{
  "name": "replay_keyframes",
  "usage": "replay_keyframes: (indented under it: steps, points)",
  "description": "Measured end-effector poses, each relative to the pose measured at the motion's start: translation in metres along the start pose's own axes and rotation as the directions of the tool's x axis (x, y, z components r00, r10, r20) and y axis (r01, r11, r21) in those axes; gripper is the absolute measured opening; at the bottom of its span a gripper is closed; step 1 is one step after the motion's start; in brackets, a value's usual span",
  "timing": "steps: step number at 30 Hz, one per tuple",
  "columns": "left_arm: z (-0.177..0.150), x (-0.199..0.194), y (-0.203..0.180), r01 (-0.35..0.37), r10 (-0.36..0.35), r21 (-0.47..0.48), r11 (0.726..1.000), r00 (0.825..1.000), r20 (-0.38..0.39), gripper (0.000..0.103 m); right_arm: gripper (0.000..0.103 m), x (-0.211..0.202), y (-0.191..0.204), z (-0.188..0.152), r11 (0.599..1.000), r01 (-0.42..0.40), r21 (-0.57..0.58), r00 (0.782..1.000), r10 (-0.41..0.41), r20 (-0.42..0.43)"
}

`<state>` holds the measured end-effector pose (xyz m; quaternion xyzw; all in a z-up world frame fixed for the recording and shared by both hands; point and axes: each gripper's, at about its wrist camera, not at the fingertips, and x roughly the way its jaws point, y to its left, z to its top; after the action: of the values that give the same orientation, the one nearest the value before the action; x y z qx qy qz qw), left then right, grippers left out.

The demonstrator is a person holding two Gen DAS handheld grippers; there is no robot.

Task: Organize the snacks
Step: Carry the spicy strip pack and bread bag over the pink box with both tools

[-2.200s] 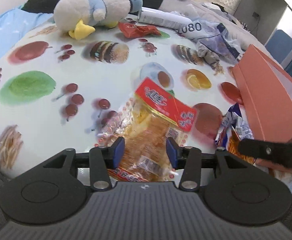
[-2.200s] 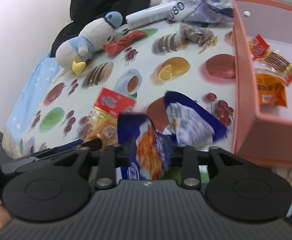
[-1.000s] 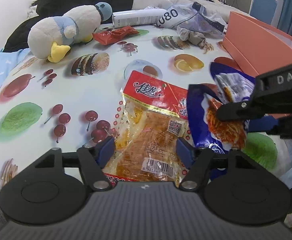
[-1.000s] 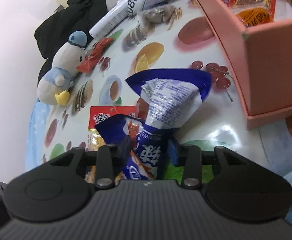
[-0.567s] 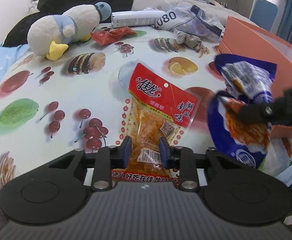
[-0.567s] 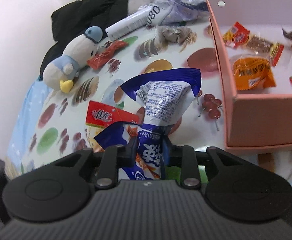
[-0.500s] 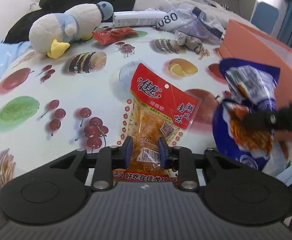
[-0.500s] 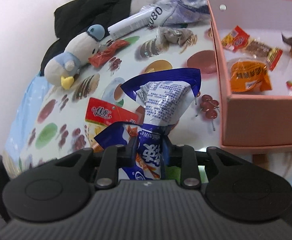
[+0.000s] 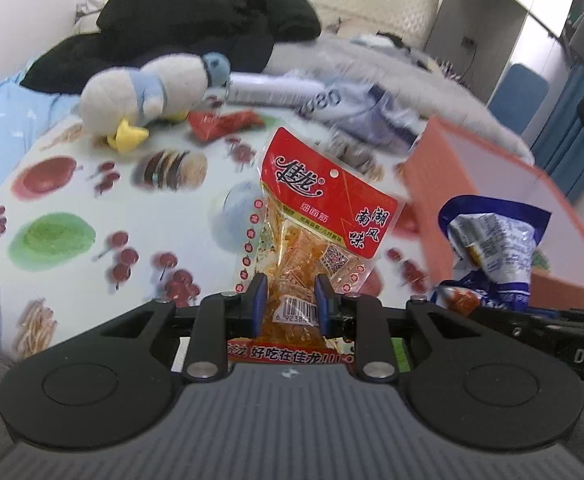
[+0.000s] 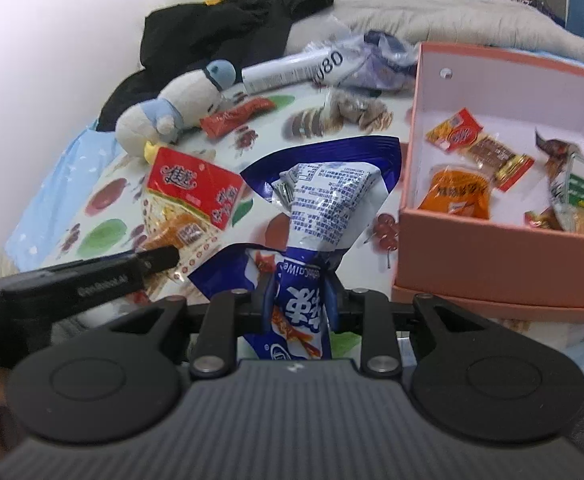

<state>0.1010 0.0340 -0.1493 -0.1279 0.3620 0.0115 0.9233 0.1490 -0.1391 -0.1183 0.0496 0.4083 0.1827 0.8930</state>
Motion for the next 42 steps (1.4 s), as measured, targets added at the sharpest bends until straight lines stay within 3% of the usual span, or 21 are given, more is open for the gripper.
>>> replay_keyframes:
  steps: [11,21,32,42]
  points:
    - [0.022,-0.058,-0.063,0.119,-0.122,0.049,0.992,0.99,0.07,0.029,0.029,-0.067,-0.02,0.012,0.999,0.028,0.019,0.992,-0.03,0.126]
    - [0.039,-0.066,-0.139,0.239,-0.249,0.106,0.965,0.964,0.094,0.029,0.029,-0.12,-0.063,0.01,0.992,0.104,0.071,0.974,-0.116,0.197]
    - [0.073,-0.009,-0.201,0.306,-0.318,0.185,0.934,0.947,0.041,0.029,0.029,-0.125,-0.13,0.032,0.972,0.183,0.15,0.946,-0.216,0.242]
    - [0.1,0.08,-0.236,0.304,-0.304,0.22,0.927,0.952,-0.033,0.029,0.029,-0.079,-0.191,0.06,0.963,0.194,0.187,0.935,-0.239,0.261]
